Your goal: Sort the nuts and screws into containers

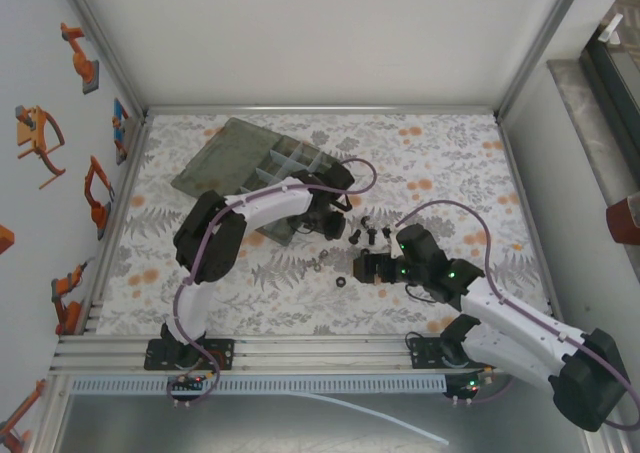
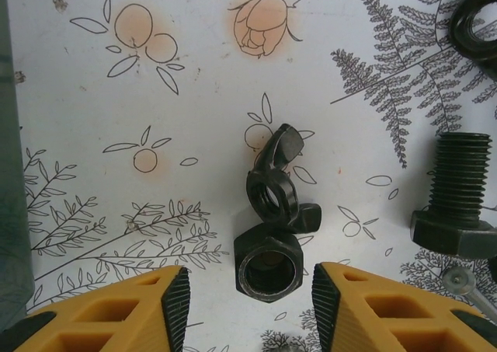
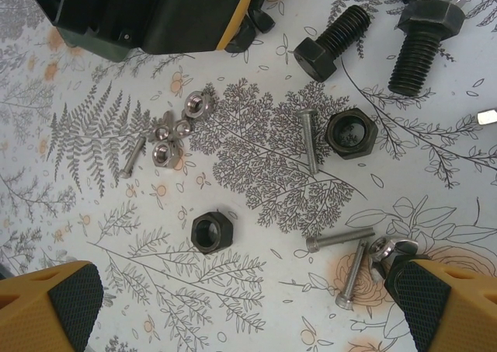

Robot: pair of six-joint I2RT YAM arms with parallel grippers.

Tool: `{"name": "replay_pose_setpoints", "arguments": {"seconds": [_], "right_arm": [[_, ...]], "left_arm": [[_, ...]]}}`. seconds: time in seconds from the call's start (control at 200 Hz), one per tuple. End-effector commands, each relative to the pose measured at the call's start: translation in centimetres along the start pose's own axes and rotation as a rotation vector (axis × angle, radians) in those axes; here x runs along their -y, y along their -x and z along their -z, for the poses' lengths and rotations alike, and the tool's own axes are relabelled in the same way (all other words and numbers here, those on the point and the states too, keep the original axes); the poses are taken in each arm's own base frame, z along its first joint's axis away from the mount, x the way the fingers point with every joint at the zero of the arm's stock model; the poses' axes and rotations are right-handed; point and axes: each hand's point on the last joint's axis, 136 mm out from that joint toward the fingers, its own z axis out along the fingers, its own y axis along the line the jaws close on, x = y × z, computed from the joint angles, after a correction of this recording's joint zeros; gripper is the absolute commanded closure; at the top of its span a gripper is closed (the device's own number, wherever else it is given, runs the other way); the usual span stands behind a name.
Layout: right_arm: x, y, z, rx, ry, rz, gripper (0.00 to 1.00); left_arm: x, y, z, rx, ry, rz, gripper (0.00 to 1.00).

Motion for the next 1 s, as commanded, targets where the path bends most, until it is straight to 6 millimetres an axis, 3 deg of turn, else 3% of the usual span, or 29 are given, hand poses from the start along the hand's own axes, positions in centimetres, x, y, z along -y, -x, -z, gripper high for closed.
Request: {"name": "replay_pose_setpoints", "arguments": {"seconds": [0.0,0.345,0.991], "right_arm": [[-0.1,0.5,0.4,0.003,-0.010,0.005,0.01],[-0.1,0.5,0.2,-0.003,-0.013,0.009,0.01],[0.1,0.2,0.5,0.002,-0.011,-0.005,0.01]], "left_arm": [[-0.3,-0.5,-0.2,-0.041,0.012,-0.019,0.57],[-0.4,-1.3,-1.1,-0.084,0.017,-0.034,0.61],[0.6,-1.0,-2.2,-0.109,0.021,-0.059,0.66]]}}
